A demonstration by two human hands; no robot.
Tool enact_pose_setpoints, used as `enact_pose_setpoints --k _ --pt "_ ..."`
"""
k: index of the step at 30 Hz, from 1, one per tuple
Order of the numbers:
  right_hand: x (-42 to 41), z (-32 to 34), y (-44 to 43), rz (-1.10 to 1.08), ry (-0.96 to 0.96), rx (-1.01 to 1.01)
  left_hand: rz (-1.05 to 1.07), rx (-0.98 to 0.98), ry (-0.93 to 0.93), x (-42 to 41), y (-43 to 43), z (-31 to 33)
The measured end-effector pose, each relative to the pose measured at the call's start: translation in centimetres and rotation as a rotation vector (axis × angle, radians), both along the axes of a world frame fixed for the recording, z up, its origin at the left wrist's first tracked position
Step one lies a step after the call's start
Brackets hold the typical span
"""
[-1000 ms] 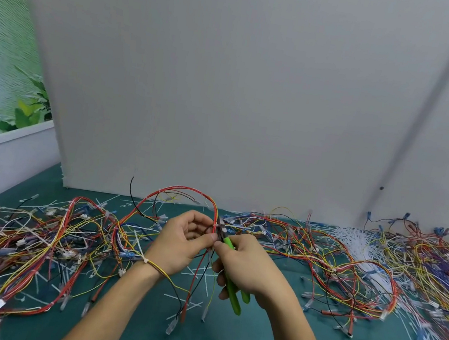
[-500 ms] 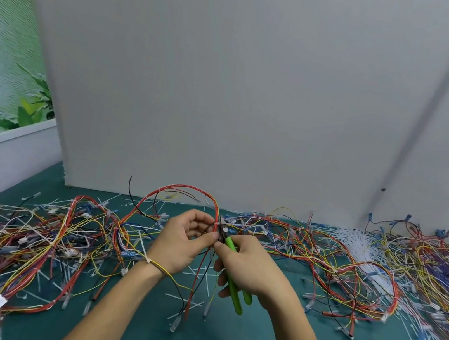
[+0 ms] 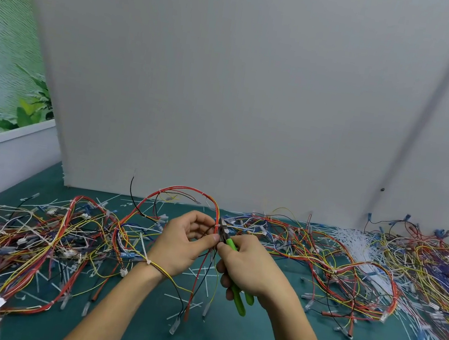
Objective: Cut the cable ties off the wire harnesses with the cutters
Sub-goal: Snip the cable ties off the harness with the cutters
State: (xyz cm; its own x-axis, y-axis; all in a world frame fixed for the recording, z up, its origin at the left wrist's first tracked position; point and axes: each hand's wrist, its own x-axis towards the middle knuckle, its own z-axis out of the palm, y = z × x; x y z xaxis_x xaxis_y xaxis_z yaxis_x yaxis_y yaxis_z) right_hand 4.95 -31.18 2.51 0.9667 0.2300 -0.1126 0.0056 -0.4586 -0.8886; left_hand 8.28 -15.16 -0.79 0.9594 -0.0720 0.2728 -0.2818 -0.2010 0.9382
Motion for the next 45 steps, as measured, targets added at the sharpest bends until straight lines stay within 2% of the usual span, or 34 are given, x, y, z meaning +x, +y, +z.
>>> enact_pose_setpoints --k 20,34,45 --pt "-0.09 0.32 -0.25 0.044 0.079 0.055 0.005 0.021 -0.018 0.15 0.04 -0.21" --pt "0.04 0.04 -0.39 0.035 0.011 -0.029 -0.030 0.114 -0.084 0.24 0.43 -0.42" --pt "0.07 -0.04 -0.41 0.012 0.050 0.025 -0.032 0.133 -0.090 0.12 0.37 -0.33"
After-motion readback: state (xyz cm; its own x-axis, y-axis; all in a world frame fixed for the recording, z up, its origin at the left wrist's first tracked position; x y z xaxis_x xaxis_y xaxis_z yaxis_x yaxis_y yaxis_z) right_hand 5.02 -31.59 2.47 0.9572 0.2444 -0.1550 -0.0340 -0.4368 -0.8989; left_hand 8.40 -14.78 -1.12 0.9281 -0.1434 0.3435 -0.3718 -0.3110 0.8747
